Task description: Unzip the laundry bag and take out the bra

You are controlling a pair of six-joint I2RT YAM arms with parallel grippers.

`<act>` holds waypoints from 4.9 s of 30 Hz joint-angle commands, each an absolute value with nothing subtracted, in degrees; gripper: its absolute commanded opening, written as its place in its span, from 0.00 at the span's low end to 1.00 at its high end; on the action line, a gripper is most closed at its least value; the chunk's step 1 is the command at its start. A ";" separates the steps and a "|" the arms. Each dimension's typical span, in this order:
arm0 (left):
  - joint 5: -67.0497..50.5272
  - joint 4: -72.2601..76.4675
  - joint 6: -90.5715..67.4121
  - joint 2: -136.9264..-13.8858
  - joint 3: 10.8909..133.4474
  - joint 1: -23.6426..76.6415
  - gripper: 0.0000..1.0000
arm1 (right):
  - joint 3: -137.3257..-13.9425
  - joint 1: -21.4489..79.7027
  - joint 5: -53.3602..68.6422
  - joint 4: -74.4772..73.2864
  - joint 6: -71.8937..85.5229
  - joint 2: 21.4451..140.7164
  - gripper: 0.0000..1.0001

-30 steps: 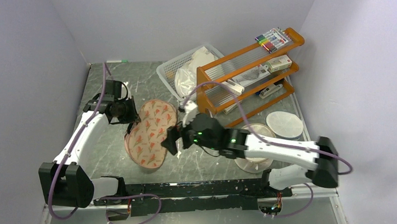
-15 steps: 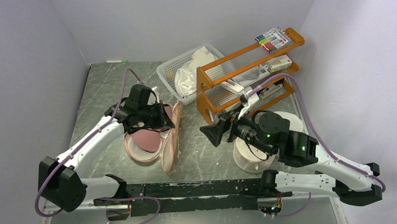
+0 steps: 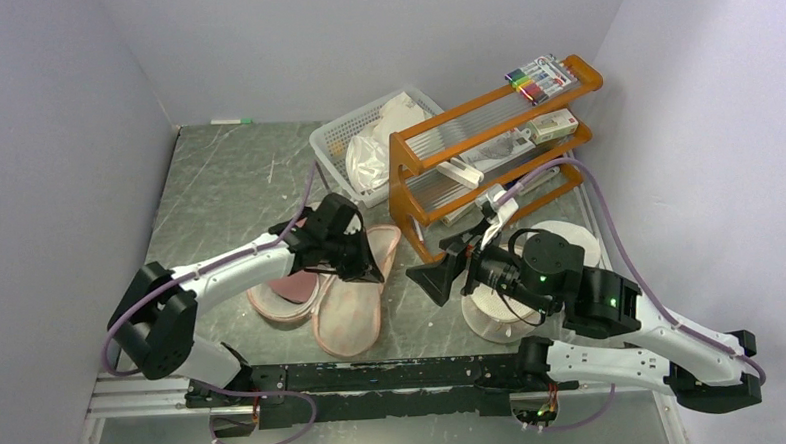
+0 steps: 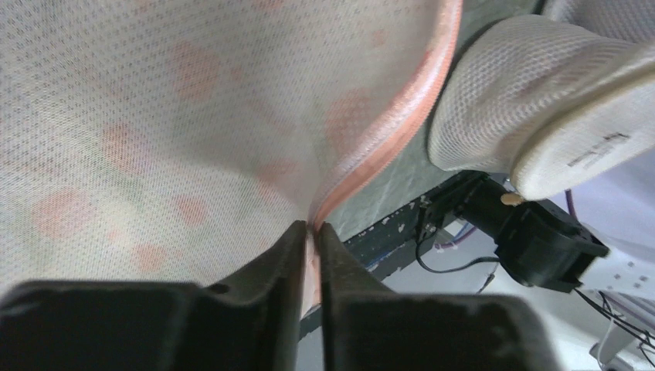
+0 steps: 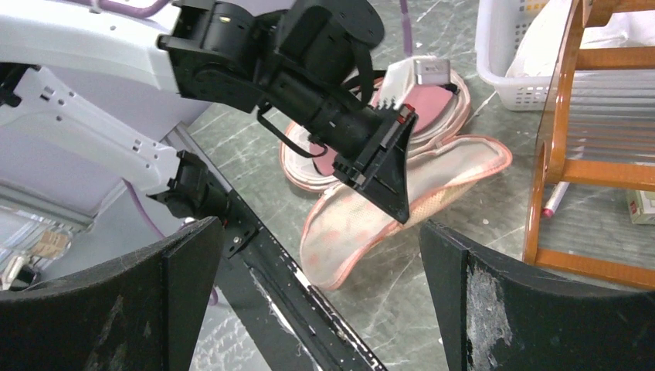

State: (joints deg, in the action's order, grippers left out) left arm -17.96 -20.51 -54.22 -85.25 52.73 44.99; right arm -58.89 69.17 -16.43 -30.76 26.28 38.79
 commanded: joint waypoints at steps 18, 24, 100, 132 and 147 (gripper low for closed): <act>2.17 -24.63 -54.24 -76.95 52.02 50.89 0.83 | -65.76 69.07 -8.92 -46.27 27.59 41.08 1.00; -1.16 -30.47 -48.54 -67.20 49.42 39.37 0.90 | -61.27 69.09 -11.34 -43.56 31.20 41.41 1.00; -24.83 -22.25 -24.50 -79.43 59.59 7.21 0.07 | -52.77 69.08 -22.98 -40.73 36.76 20.93 1.00; -26.76 -11.28 -52.23 -81.67 110.25 7.21 0.07 | -52.88 69.13 -26.12 -39.47 36.94 20.99 1.00; -22.32 7.52 -65.31 -108.97 134.06 12.26 0.07 | -47.78 69.12 -27.19 -31.03 37.40 25.71 1.00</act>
